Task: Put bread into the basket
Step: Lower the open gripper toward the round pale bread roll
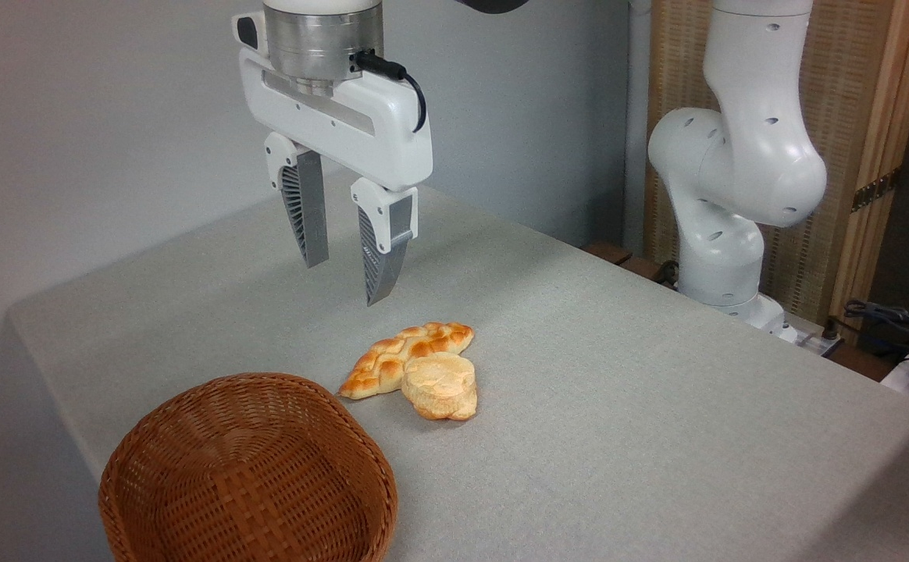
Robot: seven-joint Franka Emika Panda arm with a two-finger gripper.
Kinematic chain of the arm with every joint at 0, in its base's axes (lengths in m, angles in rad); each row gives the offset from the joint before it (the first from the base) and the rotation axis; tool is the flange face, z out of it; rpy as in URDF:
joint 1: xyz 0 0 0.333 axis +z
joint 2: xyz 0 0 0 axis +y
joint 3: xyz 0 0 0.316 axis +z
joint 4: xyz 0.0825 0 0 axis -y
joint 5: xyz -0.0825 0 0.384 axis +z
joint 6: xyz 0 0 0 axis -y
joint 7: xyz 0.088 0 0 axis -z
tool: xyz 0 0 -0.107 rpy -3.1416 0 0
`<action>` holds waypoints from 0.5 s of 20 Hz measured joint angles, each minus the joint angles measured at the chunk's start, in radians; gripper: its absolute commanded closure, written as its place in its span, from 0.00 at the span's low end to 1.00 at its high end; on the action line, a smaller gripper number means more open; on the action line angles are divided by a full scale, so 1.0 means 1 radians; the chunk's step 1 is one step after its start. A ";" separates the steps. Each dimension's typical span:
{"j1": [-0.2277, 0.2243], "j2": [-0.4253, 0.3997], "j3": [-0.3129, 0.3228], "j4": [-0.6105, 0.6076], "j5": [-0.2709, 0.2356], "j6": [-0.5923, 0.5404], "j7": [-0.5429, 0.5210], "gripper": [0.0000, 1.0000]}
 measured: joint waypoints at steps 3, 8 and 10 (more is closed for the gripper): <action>-0.001 0.000 -0.008 0.000 0.001 -0.001 0.000 0.00; -0.005 0.001 -0.023 0.000 0.001 -0.001 0.001 0.00; -0.005 0.001 -0.026 0.000 0.001 -0.001 0.001 0.00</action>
